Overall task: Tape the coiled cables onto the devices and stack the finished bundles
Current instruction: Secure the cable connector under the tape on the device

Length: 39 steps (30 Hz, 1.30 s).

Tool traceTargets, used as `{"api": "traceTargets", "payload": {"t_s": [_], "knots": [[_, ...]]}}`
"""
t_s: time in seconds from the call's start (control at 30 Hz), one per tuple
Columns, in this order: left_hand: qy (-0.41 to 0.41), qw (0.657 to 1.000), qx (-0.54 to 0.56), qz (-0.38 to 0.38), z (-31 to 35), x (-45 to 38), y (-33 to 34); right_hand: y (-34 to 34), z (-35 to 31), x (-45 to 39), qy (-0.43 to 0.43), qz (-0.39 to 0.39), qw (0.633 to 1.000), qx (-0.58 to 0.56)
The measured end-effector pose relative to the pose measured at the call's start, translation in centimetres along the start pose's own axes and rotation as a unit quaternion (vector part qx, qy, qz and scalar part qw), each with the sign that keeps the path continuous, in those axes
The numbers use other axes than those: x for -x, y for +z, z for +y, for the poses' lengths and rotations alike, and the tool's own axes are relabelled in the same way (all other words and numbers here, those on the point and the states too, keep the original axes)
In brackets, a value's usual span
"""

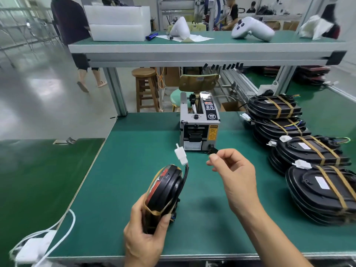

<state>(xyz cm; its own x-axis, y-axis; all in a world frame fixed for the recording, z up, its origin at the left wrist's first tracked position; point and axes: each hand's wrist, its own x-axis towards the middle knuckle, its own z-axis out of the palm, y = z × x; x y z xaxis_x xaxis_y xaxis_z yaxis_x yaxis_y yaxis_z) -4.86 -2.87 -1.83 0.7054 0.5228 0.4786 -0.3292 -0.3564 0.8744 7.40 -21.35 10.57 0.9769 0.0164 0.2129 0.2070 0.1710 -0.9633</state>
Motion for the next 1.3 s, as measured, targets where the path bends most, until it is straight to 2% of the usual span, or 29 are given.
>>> {"api": "traceTargets", "payload": {"t_s": [0.17, 0.3, 0.57, 0.7, 0.77, 0.83, 0.93, 0.97, 1.07, 1.13, 1.3], "knots": [[0.006, 1.000, -0.009, 0.012, 0.0, -0.1, -0.1, 0.3, -0.9, 0.8, -0.011, 0.007, 0.999, -0.046], [0.016, 1.000, -0.001, 0.001, 0.7, -0.2, -0.1, 1.4, -1.0, 1.2, 0.000, -0.024, 0.993, -0.115], [0.015, 0.999, -0.021, -0.043, 2.5, -0.5, -0.3, 6.6, -0.3, 0.8, 0.155, -0.087, 0.972, -0.156], [0.032, 0.997, -0.038, -0.052, 3.1, -0.3, -0.2, 7.8, -0.3, 1.3, 0.178, -0.083, 0.967, -0.165], [0.054, 0.996, -0.038, -0.064, 3.8, -0.5, -0.2, 7.8, -0.2, 1.4, 0.178, -0.076, 0.968, -0.160], [0.110, 0.990, -0.056, -0.070, 5.0, -1.0, 0.0, 7.6, -0.2, 1.4, 0.178, -0.074, 0.970, -0.150], [0.156, 0.986, -0.050, -0.031, 7.6, -2.3, 0.4, 7.5, -0.2, 1.5, 0.170, -0.081, 0.973, -0.136], [0.134, 0.991, -0.032, -0.002, 8.7, -3.2, 0.5, 7.6, -0.2, 1.4, 0.168, -0.081, 0.973, -0.135], [-0.027, 0.998, 0.020, 0.056, 10.4, -7.6, 0.9, 7.7, -0.1, 1.3, 0.160, -0.081, 0.975, -0.134], [-0.085, 0.996, 0.021, 0.028, 10.4, -10.9, 1.0, 7.8, -0.2, 1.4, 0.159, -0.081, 0.974, -0.136], [-0.121, 0.988, -0.003, -0.092, 9.7, -14.7, 1.9, 7.9, -0.2, 1.4, 0.142, -0.077, 0.979, -0.122]]}}
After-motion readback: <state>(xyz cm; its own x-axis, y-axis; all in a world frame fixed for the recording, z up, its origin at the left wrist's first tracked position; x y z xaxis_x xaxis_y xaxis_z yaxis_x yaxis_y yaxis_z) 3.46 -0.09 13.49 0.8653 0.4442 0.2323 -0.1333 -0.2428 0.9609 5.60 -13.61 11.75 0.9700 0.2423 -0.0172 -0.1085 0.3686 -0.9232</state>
